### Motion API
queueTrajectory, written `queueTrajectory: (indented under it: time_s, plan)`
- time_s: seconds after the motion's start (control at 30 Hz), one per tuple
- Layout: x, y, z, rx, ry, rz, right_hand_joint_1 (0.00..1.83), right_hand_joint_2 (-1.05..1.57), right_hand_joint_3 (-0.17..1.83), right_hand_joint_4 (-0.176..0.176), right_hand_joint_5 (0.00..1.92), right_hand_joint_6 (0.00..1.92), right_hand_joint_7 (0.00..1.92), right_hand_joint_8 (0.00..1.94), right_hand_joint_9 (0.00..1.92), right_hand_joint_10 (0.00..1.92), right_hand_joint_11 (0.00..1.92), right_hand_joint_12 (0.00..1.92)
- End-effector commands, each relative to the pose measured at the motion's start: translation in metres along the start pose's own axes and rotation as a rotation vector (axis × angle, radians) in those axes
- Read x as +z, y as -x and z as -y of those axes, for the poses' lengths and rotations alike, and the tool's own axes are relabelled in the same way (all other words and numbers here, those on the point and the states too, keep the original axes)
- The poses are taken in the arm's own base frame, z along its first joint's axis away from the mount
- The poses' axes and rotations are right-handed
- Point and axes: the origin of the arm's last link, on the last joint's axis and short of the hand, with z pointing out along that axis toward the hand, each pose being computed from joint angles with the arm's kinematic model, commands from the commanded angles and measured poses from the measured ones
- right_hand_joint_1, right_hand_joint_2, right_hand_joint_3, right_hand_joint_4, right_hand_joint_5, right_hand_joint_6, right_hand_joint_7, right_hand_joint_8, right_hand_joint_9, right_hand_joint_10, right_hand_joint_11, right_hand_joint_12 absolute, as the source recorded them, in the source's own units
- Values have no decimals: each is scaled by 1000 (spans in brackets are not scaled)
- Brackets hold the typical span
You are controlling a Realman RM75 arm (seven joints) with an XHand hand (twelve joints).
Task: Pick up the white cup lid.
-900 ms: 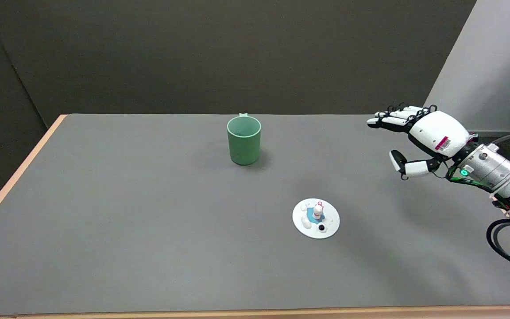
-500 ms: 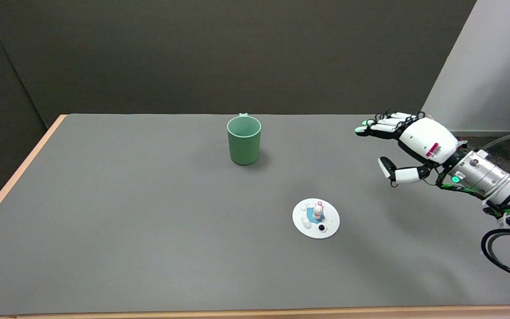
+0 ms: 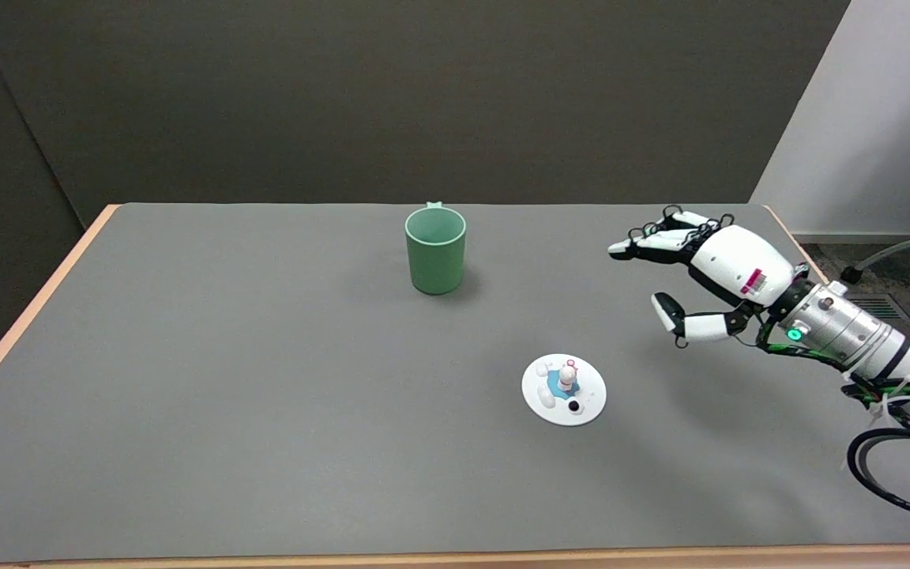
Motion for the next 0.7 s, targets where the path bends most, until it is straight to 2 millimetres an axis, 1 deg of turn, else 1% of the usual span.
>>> queueTrajectory:
  time_s: [0.03,0.07,0.13,0.17,0.2,0.23,0.27,0.5,0.7]
  plan:
    - [9,16,31,111,-72,16,970,849,983,54,546,173,613,147,667,217,232,848]
    - [10,17,32,115,-74,14,968,852,980,53,548,171,617,146,666,216,197,875]
    - [11,18,34,122,-76,15,961,865,959,55,550,165,630,148,646,238,60,975]
    - [11,19,34,126,-77,16,951,898,911,61,545,178,628,175,629,257,3,1037]
    - [12,20,34,127,-77,18,962,859,957,54,547,168,633,153,624,287,-1,1021]
    - [12,21,35,129,-79,20,930,921,857,53,545,167,625,167,632,272,-1,975]
    - [13,21,35,130,-79,21,921,953,798,53,538,185,618,190,626,280,-1,975]
    - [18,27,37,172,-79,24,903,930,821,44,550,174,629,176,623,300,-1,943]
    - [19,36,47,195,-103,52,897,925,821,44,551,172,634,175,617,314,-1,924]
